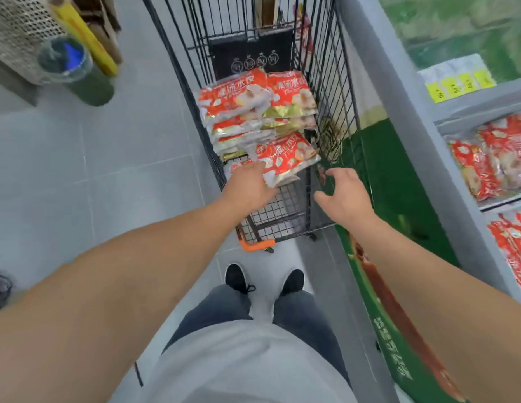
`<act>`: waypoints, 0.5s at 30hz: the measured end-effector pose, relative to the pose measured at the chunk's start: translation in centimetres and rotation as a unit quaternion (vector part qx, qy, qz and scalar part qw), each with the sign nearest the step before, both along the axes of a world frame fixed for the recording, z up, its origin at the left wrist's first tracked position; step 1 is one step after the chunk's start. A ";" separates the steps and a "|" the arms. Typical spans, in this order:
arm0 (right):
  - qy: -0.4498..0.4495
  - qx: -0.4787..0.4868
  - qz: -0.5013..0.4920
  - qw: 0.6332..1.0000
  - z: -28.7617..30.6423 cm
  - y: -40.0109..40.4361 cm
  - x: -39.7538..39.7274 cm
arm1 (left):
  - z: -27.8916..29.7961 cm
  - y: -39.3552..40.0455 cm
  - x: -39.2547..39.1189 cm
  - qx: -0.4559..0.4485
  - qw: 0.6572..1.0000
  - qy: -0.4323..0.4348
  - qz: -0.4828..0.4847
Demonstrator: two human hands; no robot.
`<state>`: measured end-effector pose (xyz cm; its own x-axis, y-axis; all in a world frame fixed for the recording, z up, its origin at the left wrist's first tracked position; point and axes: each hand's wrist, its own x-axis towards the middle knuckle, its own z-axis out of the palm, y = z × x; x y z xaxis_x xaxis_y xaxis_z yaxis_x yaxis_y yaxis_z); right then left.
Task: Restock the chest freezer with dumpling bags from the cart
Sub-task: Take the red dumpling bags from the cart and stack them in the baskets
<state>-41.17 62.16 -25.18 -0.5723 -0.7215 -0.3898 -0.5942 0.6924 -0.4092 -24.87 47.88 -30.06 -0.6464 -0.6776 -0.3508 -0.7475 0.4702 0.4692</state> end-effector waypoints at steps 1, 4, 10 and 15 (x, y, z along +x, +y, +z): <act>-0.006 0.009 0.011 1.000 -0.6 -0.8 0.1 | -0.2 -0.6 0.4 0.006 1.000 0.001 0.007; -0.021 0.030 0.033 0.999 -2.2 -2.6 -0.5 | -0.9 -1.7 0.6 0.032 0.999 0.014 0.033; -0.035 0.069 0.081 0.994 -6.0 -5.9 -3.8 | -4.2 -3.5 -1.8 0.081 0.993 -0.011 0.090; -0.059 0.107 0.114 0.986 -10.6 -9.0 -7.6 | -7.8 -4.5 -5.4 0.118 0.979 -0.037 0.164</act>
<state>-48.81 53.18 -35.75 -0.3463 -0.7197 -0.6017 -0.7013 0.6246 -0.3435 -30.22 43.39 -37.90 -0.3753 -0.7384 -0.5603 -0.8757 0.0844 0.4754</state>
